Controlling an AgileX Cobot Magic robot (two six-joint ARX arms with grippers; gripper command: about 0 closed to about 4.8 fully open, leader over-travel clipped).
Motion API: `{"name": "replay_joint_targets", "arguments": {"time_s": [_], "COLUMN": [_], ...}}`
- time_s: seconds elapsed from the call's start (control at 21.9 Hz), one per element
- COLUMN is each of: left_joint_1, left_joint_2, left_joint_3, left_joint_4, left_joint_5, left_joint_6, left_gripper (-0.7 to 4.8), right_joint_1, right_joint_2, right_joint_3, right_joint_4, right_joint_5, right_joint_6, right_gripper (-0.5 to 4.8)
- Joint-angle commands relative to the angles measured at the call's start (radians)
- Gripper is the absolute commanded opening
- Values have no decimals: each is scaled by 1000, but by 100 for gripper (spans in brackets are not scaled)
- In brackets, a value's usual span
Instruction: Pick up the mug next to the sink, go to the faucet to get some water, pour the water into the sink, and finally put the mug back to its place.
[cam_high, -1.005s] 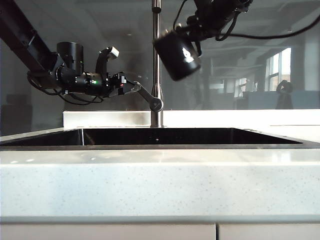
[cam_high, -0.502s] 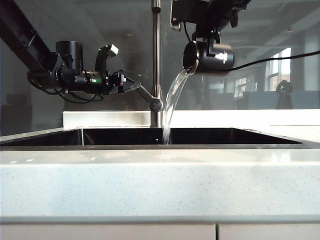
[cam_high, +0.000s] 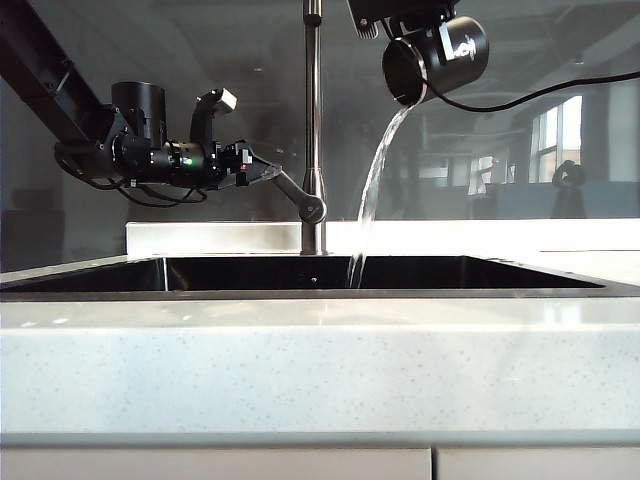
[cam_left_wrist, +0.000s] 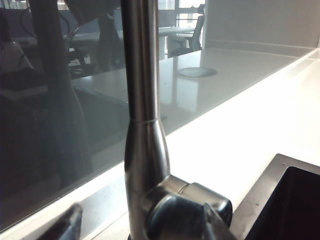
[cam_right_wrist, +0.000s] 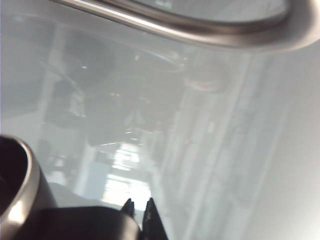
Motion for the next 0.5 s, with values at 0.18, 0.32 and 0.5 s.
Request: {"name": "replay_joint_targets", "arguments": {"time_s": [0.18,0.32,0.5], "left_joint_1": [0,0,0], "left_joint_2": [-8,-8,-8], "left_joint_3": [5,5,5], "left_joint_4": [10,10,10], "left_joint_5": [3,3,2], "left_joint_6": [0,0,0], "left_gripper": [301,301,301], "right_joint_1": [11,13,13], "right_joint_2": [-20,-21,-21], "right_joint_3": [10,10,10], "right_joint_4": [-2,-18,-21], "right_joint_5": [-2,-2,72], "right_joint_6": [-35,-21,525], "right_gripper": [-1,-1,-2]}}
